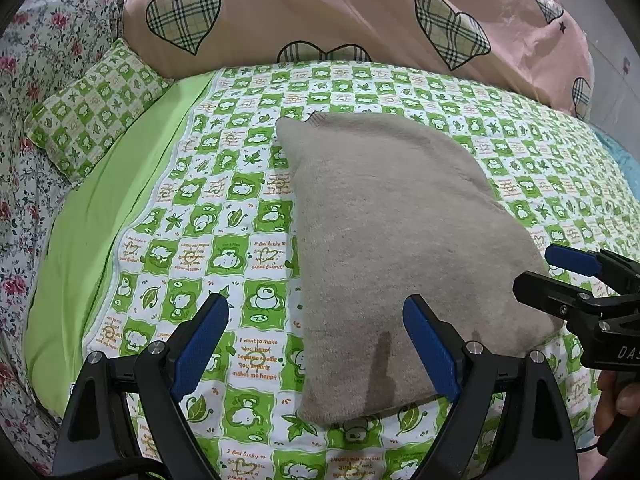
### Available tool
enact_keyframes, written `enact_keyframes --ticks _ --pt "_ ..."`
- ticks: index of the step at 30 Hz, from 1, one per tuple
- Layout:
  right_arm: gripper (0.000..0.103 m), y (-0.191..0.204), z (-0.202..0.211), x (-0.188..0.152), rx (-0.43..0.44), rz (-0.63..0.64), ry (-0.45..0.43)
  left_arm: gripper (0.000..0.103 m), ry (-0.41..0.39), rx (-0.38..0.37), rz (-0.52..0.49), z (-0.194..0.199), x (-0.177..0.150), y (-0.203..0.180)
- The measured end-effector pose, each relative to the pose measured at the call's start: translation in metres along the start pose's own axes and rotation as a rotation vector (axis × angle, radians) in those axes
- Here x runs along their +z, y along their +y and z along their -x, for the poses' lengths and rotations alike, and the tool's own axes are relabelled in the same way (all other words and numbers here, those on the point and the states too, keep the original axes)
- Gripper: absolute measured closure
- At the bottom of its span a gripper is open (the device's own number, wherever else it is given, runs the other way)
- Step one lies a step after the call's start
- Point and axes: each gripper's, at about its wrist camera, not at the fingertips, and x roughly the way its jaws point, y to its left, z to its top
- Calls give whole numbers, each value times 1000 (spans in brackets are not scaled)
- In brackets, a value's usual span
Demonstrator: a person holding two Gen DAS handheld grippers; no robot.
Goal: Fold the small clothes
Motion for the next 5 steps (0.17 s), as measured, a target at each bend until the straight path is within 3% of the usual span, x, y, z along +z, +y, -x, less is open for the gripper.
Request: enact_keyframes --ticks 5 --pt "18 -1 -4 3 10 -5 1 13 4 4 4 -2 0 0"
